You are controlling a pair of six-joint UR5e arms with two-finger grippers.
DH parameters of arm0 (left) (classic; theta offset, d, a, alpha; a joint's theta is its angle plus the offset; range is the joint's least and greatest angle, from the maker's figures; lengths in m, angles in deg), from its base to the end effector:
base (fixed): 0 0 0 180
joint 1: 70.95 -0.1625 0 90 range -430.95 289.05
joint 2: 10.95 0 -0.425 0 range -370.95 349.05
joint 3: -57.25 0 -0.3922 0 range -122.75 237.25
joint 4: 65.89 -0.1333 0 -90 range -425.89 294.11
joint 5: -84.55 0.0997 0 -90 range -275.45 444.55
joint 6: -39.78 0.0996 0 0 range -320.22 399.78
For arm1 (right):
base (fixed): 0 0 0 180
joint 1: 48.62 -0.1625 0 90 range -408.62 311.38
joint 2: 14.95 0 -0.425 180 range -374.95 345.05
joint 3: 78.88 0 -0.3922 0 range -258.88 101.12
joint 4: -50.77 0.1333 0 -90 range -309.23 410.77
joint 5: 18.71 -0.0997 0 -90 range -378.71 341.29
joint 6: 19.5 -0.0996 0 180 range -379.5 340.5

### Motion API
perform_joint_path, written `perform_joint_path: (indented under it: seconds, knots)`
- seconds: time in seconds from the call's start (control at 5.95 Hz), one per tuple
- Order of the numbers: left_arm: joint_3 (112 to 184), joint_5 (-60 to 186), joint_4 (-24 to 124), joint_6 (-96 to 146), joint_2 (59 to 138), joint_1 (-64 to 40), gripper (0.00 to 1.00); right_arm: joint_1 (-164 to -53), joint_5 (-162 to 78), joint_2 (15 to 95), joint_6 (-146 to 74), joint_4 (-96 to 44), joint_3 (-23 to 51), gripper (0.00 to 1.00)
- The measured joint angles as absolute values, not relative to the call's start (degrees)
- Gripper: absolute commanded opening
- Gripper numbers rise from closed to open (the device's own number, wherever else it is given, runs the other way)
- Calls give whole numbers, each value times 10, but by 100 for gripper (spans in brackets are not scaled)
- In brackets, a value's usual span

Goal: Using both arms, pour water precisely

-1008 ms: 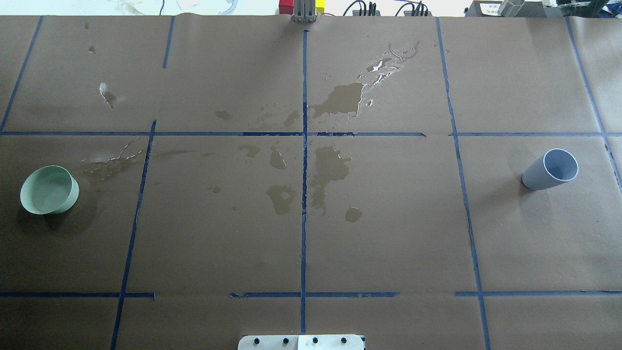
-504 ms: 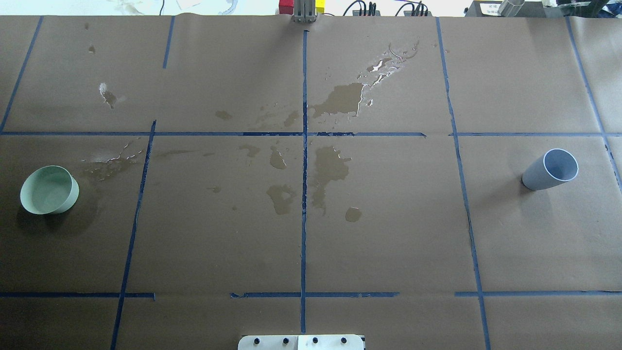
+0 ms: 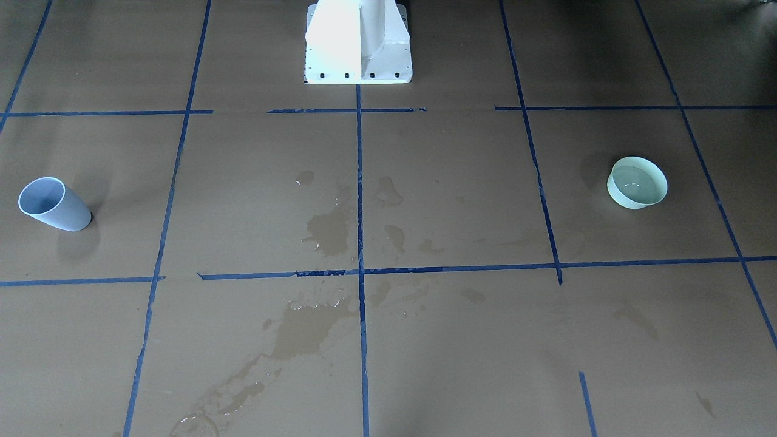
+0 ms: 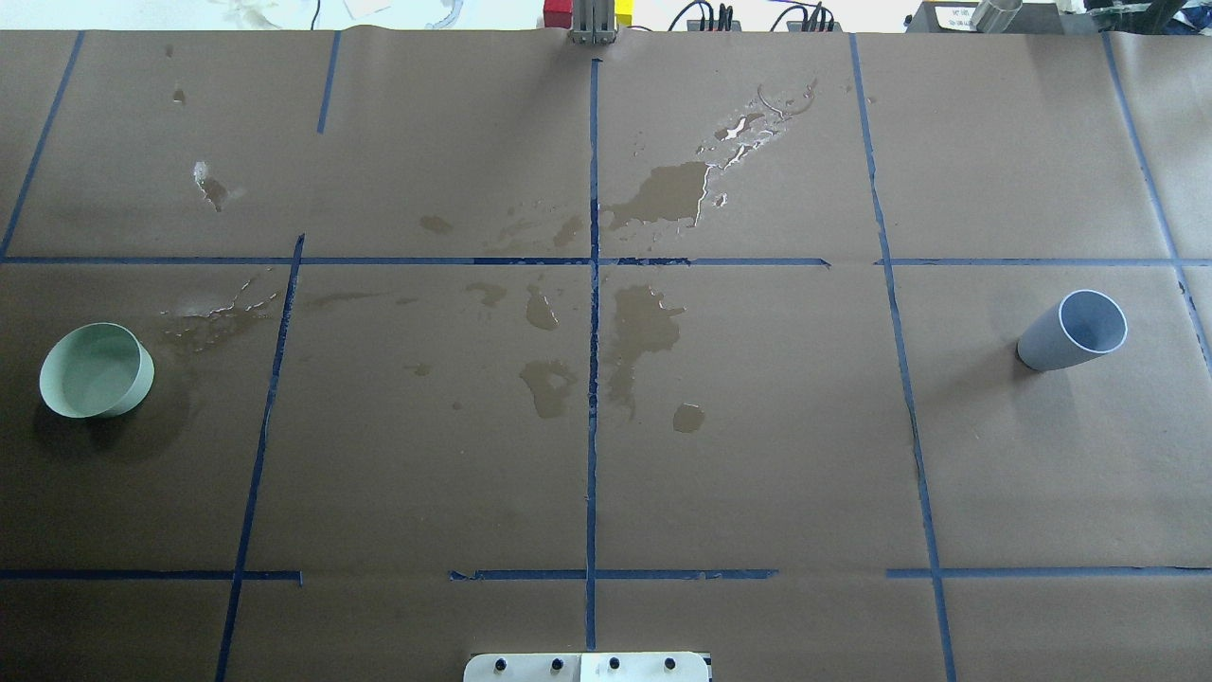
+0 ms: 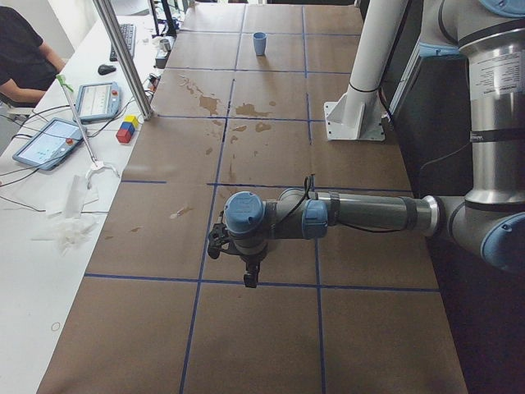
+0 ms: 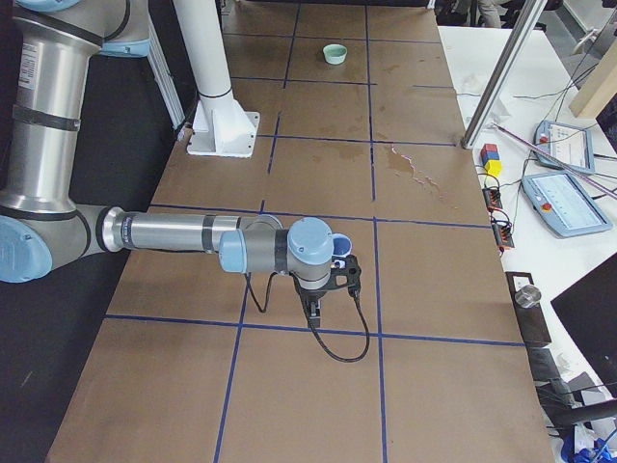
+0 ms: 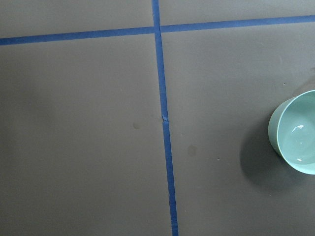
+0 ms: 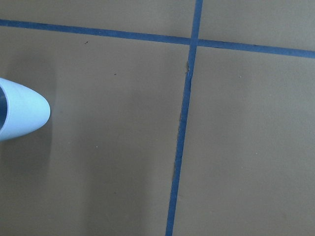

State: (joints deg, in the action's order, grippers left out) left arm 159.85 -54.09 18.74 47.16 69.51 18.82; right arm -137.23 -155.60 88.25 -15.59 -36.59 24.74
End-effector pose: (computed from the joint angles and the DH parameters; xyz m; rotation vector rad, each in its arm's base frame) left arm -0.0569 -0.4184 0.6305 0.0151 0.8500 0.1076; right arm 0.0509 -0.3997 0.6360 0.0684 -0.8173 -0.1091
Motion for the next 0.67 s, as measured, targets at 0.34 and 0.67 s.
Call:
perform_joint_path:
  seconds: [0.34,0.67]
  knots:
    - [1610,-541,184,471,697,188,100,-1371,-1537,874,-151,-368,246,100]
    - [1603,-541,188,472,696,187,100,-1371,-1536,873,-151,-369,248,100]
